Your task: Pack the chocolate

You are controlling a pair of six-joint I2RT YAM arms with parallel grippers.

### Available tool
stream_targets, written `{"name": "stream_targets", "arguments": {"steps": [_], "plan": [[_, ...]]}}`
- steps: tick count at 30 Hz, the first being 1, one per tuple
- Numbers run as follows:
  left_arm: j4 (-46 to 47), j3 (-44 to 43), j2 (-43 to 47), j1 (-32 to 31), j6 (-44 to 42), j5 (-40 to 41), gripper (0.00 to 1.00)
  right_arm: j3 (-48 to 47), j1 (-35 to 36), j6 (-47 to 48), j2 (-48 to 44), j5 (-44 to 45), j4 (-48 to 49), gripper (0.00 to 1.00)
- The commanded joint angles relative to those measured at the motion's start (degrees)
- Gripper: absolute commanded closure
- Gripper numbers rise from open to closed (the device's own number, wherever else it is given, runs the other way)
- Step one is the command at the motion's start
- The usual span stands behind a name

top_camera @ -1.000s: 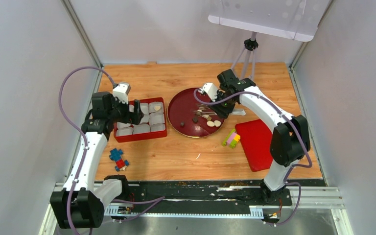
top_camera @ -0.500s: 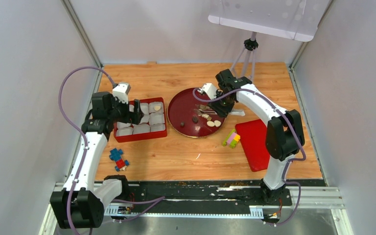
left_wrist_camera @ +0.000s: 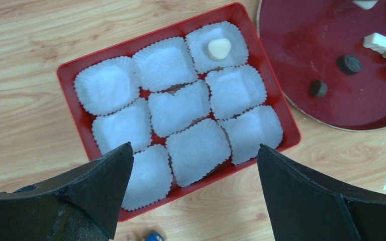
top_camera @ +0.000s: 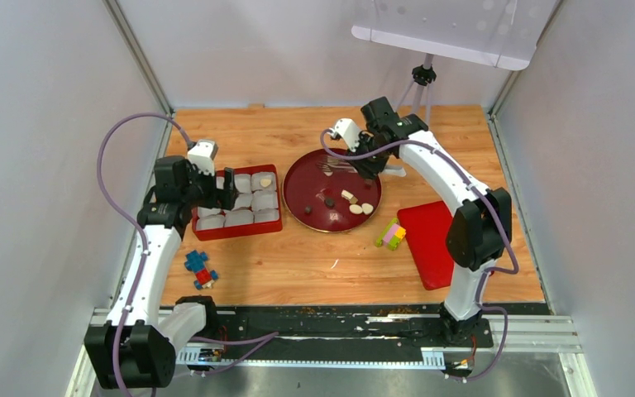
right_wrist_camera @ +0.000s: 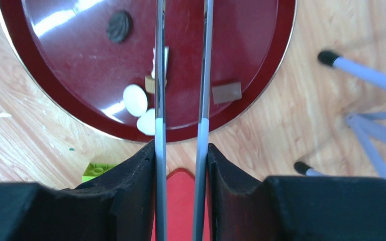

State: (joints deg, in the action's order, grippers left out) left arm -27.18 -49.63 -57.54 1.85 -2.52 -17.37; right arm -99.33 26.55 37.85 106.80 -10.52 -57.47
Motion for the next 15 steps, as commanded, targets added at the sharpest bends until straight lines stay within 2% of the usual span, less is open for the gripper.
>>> {"name": "stream_targets", "arguments": {"steps": [1,6,15], "plan": [[0.16,-0.64,1.07,0.28,-1.44,6.26,0.00,-6.05,3.41,0.12,-0.80,-3.49,1.30,0.87],[-1.13,-2.01,1.50,1.77,-1.13,10.11,0.00,-11.44,7.95,-1.15,1.97,-6.15,2.66,0.88],[-4.99,-4.19,4.12,3.78,-1.78,11.86,0.00,-27.49,15.00,-3.45,15.57,-8.36,4.96,0.90]]}}
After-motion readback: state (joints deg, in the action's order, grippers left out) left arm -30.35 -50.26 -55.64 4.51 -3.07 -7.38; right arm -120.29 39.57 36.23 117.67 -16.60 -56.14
